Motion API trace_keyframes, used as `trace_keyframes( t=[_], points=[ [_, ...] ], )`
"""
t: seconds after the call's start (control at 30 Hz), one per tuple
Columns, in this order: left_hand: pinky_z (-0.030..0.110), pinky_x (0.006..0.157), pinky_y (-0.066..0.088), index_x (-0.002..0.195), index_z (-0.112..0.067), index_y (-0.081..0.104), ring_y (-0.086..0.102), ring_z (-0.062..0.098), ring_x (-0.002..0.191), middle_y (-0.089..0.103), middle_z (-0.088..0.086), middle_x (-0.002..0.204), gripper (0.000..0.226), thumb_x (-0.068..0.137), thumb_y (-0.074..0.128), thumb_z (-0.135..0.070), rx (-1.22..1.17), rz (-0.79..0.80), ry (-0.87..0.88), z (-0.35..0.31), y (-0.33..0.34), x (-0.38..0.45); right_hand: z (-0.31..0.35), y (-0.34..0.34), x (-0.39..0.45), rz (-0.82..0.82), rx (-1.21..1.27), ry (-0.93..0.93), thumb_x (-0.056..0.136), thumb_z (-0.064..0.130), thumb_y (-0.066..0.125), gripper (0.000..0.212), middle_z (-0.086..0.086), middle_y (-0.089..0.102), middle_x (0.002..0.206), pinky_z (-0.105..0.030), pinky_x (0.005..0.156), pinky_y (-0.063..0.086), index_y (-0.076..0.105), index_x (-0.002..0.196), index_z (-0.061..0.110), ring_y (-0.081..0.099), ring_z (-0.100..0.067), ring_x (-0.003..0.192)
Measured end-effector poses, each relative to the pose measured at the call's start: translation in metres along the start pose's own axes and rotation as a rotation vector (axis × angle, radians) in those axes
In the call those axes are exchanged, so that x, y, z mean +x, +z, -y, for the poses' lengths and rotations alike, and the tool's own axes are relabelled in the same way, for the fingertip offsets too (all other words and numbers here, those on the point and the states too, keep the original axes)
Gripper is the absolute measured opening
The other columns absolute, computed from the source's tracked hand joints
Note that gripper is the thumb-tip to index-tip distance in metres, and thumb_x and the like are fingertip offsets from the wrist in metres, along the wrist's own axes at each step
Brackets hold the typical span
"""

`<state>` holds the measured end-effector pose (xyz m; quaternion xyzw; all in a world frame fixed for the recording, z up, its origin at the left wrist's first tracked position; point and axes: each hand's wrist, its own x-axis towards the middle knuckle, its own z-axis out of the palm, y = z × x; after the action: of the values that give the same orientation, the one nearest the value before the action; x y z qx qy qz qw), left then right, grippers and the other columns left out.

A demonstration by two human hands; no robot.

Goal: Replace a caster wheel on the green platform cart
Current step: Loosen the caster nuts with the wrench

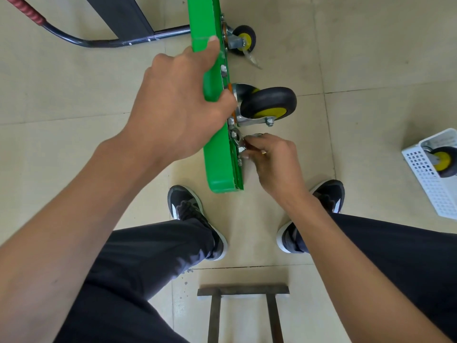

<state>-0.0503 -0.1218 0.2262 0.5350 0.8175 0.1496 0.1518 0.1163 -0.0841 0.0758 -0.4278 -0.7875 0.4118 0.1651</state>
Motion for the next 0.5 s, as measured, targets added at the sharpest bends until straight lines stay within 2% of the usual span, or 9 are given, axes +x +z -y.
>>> trace_keyframes(
  t=[0.1,0.2,0.3,0.37,0.5],
  points=[
    [0.051,0.102,0.046,0.153,-0.021,0.037,0.062,0.035,0.115,0.063,0.011,0.134,0.071,0.087,0.048,-0.046,0.000,0.006,0.001,0.000,0.000,0.000,-0.009,0.002,-0.008,-0.031,-0.060,-0.032,0.089,0.011,0.071,0.014,-0.005,0.072,0.091,-0.037,0.072,0.050,0.077,0.102,0.012,0.063,-0.026,0.083],
    [0.050,0.103,0.046,0.153,-0.022,0.037,0.061,0.034,0.116,0.062,0.010,0.136,0.071,0.088,0.048,-0.045,-0.003,0.006,0.003,0.001,0.000,0.000,-0.012,0.000,-0.019,0.009,0.146,0.175,0.091,0.015,0.071,0.008,-0.007,0.073,0.082,-0.035,0.070,0.053,0.079,0.094,0.016,0.066,-0.029,0.076],
    [0.049,0.104,0.046,0.154,-0.021,0.036,0.061,0.033,0.117,0.061,0.010,0.138,0.070,0.089,0.049,-0.044,-0.001,0.008,0.005,0.001,-0.001,0.000,-0.011,-0.007,-0.023,0.089,0.386,0.346,0.091,0.017,0.074,0.015,-0.010,0.074,0.080,-0.049,0.068,0.061,0.078,0.083,0.029,0.071,-0.029,0.070],
    [0.047,0.106,0.045,0.154,-0.020,0.036,0.061,0.032,0.118,0.058,0.009,0.141,0.068,0.091,0.050,-0.043,0.014,0.008,0.013,0.000,-0.001,0.000,-0.005,-0.013,-0.022,0.163,0.459,0.377,0.091,0.017,0.074,0.008,-0.010,0.075,0.084,-0.049,0.066,0.062,0.079,0.096,0.022,0.073,-0.025,0.069],
    [0.045,0.104,0.047,0.153,-0.019,0.036,0.062,0.032,0.117,0.053,0.009,0.147,0.066,0.092,0.050,-0.040,0.026,0.004,0.033,-0.001,-0.002,0.000,0.009,-0.019,-0.019,0.230,0.562,0.401,0.091,0.017,0.073,0.020,-0.013,0.074,0.087,-0.047,0.064,0.063,0.077,0.108,0.007,0.073,-0.027,0.070]
  ],
)
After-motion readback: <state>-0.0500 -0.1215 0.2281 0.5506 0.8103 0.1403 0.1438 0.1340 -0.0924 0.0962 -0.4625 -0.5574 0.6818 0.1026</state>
